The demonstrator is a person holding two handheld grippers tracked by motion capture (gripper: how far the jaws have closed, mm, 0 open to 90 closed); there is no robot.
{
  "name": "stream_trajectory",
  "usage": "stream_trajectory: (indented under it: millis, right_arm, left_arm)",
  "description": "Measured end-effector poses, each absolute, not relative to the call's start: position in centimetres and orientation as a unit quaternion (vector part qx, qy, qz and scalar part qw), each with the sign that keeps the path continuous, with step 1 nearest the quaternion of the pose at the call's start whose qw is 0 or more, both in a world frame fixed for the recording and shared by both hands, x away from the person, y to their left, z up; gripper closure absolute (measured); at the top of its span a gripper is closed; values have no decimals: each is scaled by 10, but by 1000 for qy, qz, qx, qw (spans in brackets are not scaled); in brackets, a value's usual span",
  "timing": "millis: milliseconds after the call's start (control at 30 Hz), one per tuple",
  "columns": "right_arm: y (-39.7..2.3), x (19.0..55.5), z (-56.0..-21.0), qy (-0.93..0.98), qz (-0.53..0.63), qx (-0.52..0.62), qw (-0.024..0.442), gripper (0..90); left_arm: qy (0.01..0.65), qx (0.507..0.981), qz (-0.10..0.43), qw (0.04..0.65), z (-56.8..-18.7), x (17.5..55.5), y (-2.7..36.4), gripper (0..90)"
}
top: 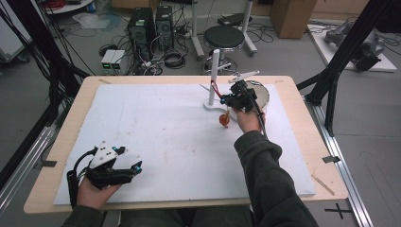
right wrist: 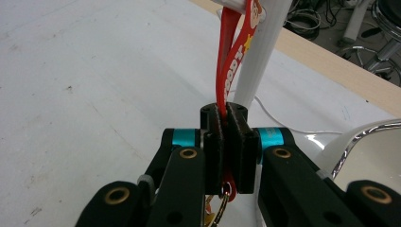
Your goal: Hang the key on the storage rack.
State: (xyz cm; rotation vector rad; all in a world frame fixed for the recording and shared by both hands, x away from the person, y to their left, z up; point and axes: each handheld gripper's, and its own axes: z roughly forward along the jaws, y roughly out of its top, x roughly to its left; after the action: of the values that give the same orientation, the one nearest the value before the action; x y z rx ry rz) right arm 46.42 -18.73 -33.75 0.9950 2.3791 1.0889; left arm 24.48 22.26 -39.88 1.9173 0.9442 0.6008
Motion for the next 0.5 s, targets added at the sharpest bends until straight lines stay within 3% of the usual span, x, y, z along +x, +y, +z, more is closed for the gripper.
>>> stream_trajectory:
  millis: [500]
  right_arm:
    - [-187, 468, -351, 840, 379, 358, 149, 797]
  left_arm:
    - [381, 774, 241, 444, -399, 245, 223, 218]
